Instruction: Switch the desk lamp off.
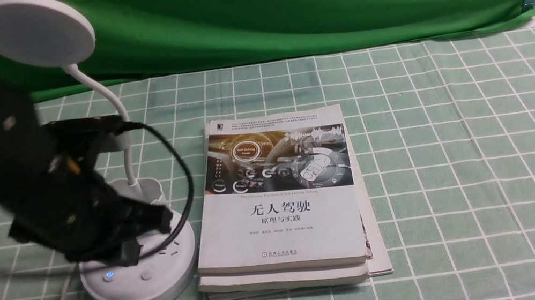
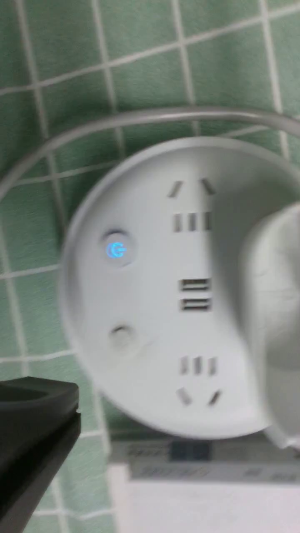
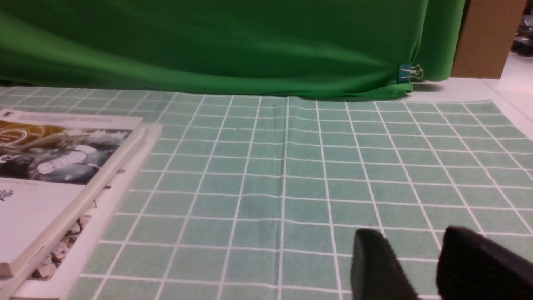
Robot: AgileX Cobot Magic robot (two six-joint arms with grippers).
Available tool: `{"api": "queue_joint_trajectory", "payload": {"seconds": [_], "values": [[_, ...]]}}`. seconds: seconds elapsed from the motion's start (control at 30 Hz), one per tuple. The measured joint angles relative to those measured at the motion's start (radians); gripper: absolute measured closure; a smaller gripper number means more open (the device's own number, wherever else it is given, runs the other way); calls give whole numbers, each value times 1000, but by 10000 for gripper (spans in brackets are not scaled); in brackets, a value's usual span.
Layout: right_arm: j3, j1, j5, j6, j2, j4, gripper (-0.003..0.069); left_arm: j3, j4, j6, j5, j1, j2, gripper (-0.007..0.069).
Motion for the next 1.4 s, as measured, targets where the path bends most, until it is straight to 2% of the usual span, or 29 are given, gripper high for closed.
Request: {"api": "queue_joint_trajectory", "payload": {"seconds": [0.23,0.33,0.47,0.67,0.87,1.4], "values": [[0,0,0,0,0,0,417,289,-38,-2,-235,-37,-408,624],[0,0,0,0,0,0,417,444,-77,-3,-358,-40,-684,624],[0,0,0,0,0,0,417,585,-70,-3,-480,-40,-950,624],[0,0,0,0,0,0,417,706,-47,-3,-543,-40,-1211,624],[0,0,0,0,0,0,417,728,-45,-3,-544,-40,-1300,624],[0,0,0,0,0,0,417,729,-44,-1,-543,-40,-1300,624]]}}
